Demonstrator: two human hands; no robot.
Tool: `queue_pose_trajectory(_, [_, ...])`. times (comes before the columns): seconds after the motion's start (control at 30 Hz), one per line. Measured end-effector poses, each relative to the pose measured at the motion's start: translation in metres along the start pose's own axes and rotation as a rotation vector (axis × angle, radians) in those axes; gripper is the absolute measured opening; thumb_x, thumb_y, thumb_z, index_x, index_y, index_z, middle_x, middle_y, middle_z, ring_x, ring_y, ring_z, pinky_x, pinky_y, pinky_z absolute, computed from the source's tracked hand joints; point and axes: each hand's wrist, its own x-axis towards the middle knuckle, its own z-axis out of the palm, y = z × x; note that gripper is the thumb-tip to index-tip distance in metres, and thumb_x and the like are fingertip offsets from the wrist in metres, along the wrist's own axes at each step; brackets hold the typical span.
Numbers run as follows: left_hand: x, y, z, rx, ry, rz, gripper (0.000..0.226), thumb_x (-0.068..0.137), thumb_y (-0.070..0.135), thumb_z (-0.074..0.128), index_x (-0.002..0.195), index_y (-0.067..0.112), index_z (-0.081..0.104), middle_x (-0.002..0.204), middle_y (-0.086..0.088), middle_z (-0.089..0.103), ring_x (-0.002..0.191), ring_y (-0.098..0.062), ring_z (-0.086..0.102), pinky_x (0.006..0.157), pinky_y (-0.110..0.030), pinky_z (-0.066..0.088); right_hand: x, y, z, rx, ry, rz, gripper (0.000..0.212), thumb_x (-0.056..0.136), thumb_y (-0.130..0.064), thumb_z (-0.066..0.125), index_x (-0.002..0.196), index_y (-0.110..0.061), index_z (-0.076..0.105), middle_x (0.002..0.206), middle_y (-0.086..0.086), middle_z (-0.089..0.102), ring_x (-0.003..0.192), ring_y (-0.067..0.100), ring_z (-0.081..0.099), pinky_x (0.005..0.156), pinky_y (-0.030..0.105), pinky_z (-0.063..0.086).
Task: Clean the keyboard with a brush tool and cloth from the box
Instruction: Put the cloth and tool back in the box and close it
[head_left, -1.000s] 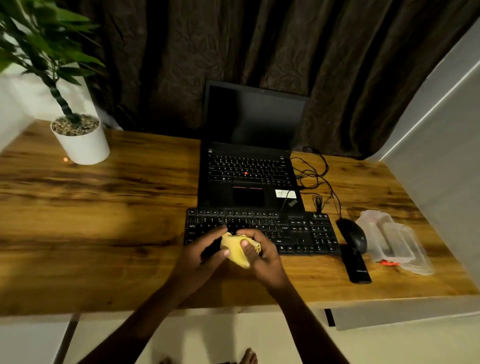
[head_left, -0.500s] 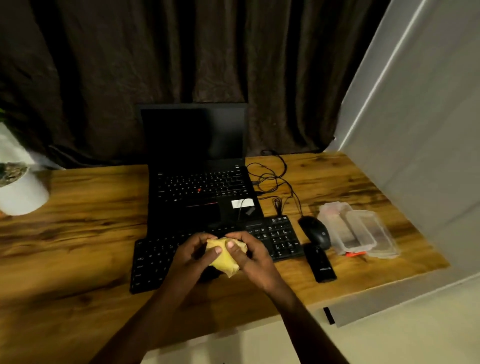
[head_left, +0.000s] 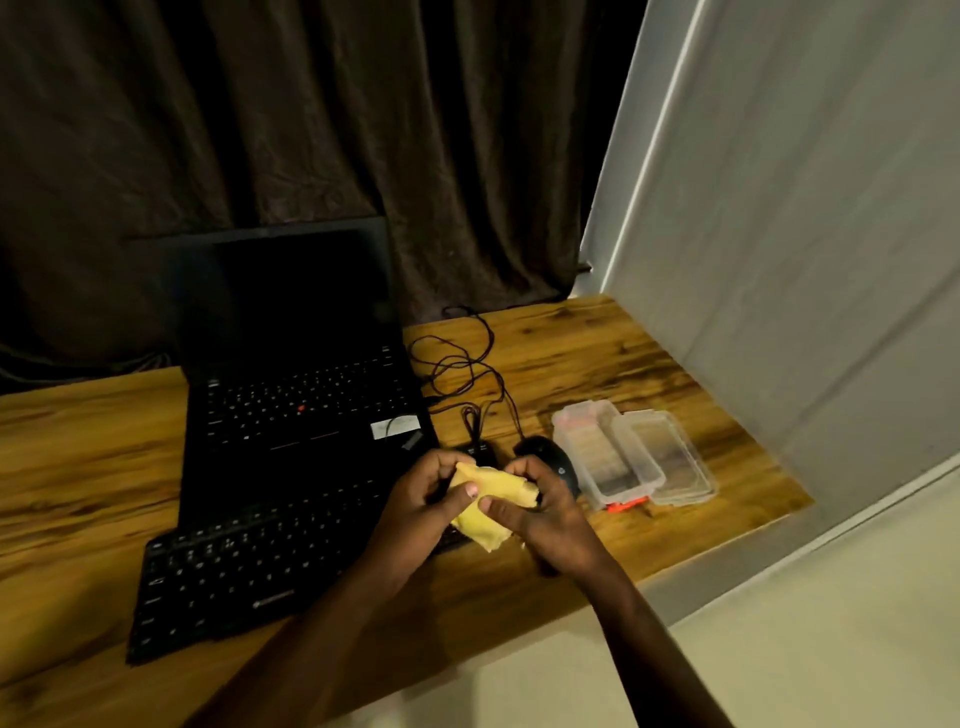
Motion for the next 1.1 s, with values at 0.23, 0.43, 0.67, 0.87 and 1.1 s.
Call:
queue_pose_trajectory(0.23, [0.041,0.017,0.057,0.02,-0.057,-0.036,0.018,0.09,0.016,0.074,0.108,0.019,0.071,0.102,0.001,0.073,0.09,-0.006,0.069,0.072,-0.022,0.055,0.012,0.008,-0.065,0.057,0.131,-0.049,0.022,0.086,-0.022,0.072,0.104,-0.009,0.071,0.095,0.009,0.072,0.086,0.023,0.067,0.07,0.035,0.055])
queue_pose_trajectory(0.43, [0.081,0.019,0.113,0.008,0.041,-0.143,0.014,0.087,0.016,0.077,0.095,0.008,0.07,0.089,-0.007,0.073,0.079,-0.02,0.07,0.065,-0.031,0.055,0.033,0.022,-0.116,-0.219,0.386,-0.118,0.017,0.087,-0.024,0.073,0.101,-0.016,0.071,0.09,0.001,0.074,0.081,0.017,0.07,0.064,0.033,0.055])
queue_pose_trajectory(0.67, [0.134,0.001,0.155,0.115,0.091,-0.345,0.026,0.089,0.027,0.076,0.103,0.006,0.069,0.072,-0.005,0.068,0.041,-0.01,0.057,0.035,-0.02,0.038,0.055,0.032,-0.16,-0.52,0.358,-0.155,0.018,0.09,-0.019,0.069,0.108,-0.018,0.064,0.081,-0.001,0.066,0.067,0.017,0.064,0.061,0.024,0.048])
queue_pose_trajectory(0.87, [0.156,0.005,0.168,0.375,0.002,-0.286,0.017,0.09,0.025,0.075,0.089,0.011,0.065,0.068,-0.006,0.064,0.038,-0.013,0.055,0.039,-0.021,0.04,0.049,0.045,-0.167,-0.814,0.309,-0.223,0.031,0.082,-0.013,0.07,0.113,-0.011,0.068,0.119,0.011,0.062,0.103,0.024,0.061,0.087,0.03,0.051])
queue_pose_trajectory(1.1, [0.161,0.011,0.162,1.064,-0.131,0.014,0.022,0.087,0.034,0.076,0.107,0.028,0.072,0.115,0.0,0.069,0.107,-0.023,0.065,0.084,-0.033,0.049,0.046,0.051,-0.149,-1.337,0.197,-0.09,0.023,0.079,-0.03,0.073,0.099,-0.019,0.07,0.109,0.006,0.064,0.094,0.031,0.055,0.067,0.039,0.052])
